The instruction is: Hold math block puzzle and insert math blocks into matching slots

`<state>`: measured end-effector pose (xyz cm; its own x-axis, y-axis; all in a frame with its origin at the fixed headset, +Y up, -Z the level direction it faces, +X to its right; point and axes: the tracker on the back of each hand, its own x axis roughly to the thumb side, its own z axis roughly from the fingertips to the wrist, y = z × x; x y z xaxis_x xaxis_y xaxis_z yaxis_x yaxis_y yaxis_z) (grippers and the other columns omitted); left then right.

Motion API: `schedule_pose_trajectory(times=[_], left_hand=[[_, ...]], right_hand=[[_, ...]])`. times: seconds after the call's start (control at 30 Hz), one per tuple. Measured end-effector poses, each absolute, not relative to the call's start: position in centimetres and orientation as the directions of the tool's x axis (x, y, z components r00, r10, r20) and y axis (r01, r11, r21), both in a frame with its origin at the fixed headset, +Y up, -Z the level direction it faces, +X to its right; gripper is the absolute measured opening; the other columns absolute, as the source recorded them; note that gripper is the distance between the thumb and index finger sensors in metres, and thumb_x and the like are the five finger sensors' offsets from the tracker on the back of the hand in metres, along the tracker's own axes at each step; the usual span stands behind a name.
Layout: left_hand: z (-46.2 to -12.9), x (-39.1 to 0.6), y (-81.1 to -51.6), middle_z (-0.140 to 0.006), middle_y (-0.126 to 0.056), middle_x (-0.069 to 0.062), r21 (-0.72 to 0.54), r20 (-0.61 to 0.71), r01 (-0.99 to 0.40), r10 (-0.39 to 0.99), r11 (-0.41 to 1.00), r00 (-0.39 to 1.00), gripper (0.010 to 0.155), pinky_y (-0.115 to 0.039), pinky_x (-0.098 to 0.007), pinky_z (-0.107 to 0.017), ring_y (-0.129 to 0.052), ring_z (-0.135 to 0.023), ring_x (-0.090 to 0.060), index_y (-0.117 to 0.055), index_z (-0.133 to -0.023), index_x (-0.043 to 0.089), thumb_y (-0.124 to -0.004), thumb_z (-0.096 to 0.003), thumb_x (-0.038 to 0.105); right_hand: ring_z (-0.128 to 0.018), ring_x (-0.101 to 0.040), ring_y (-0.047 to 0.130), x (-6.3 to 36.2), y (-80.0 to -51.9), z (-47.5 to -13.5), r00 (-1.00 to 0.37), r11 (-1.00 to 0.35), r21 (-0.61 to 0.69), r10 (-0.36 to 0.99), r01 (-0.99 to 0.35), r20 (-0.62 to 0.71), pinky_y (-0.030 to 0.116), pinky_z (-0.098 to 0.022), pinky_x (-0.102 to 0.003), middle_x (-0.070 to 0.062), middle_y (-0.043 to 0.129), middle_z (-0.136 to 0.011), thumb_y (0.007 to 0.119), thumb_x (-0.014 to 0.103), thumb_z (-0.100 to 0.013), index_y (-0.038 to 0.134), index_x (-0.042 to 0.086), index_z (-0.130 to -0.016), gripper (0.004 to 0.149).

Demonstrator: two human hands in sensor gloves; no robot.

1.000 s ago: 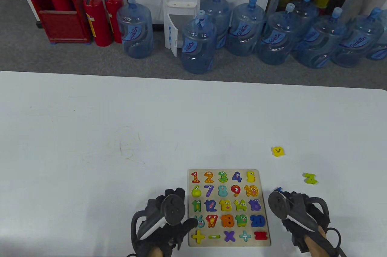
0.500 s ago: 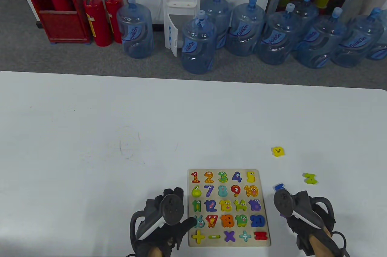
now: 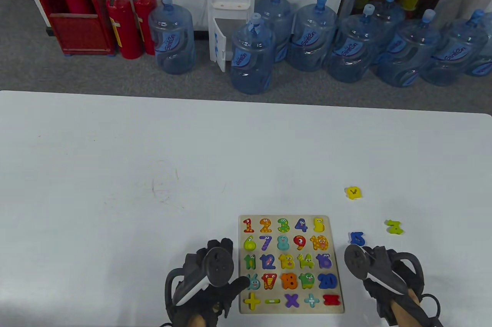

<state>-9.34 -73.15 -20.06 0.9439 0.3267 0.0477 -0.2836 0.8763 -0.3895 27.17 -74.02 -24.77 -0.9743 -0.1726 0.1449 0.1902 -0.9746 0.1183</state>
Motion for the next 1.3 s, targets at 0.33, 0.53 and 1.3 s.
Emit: schedule_pose_trajectory(times=[0.33,0.53,1.3], left_hand=[[-20.1,-9.3,-73.2,-0.113,-0.024,-0.010,-0.391,0.049,-0.283,0.327,0.876,0.944,0.091,-0.046,-0.074,-0.071,-0.038,-0.107,-0.046,-0.023,-0.108,0.026,-0.063,-0.0364,0.066],[-20.1,-9.3,-73.2,-0.113,-0.024,-0.010,-0.390,0.049,-0.283,0.327,0.876,0.944,0.091,-0.046,-0.074,-0.071,-0.038,-0.107,-0.046,-0.022,-0.108,0.026,-0.063,-0.0364,0.066],[-20.2,-9.3,-73.4,-0.113,-0.024,-0.009,-0.404,0.039,-0.283,0.326,0.870,0.945,0.091,-0.045,-0.074,-0.071,-0.038,-0.108,-0.046,-0.022,-0.108,0.026,-0.063,-0.0367,0.066]], right_hand=[[-0.064,-0.018,0.090,27.7,-74.5,-25.2,-0.982,-0.983,0.140,-0.099,0.122,0.160,0.074,-0.059,-0.042,0.000,0.081,-0.081,0.091,0.033,-0.015,0.076,0.028,-0.083,0.070],[-0.064,-0.019,0.090,27.7,-74.4,-25.0,-0.982,-0.986,0.118,-0.095,0.115,0.164,0.075,-0.059,-0.042,-0.003,0.081,-0.082,0.090,0.034,-0.018,0.076,0.026,-0.084,0.068],[-0.066,-0.019,0.092,17.3,-70.6,-24.5,-0.915,-0.996,-0.072,-0.078,0.054,0.395,0.075,-0.059,-0.043,-0.001,0.082,-0.083,0.091,0.034,-0.019,0.076,0.026,-0.085,0.068]])
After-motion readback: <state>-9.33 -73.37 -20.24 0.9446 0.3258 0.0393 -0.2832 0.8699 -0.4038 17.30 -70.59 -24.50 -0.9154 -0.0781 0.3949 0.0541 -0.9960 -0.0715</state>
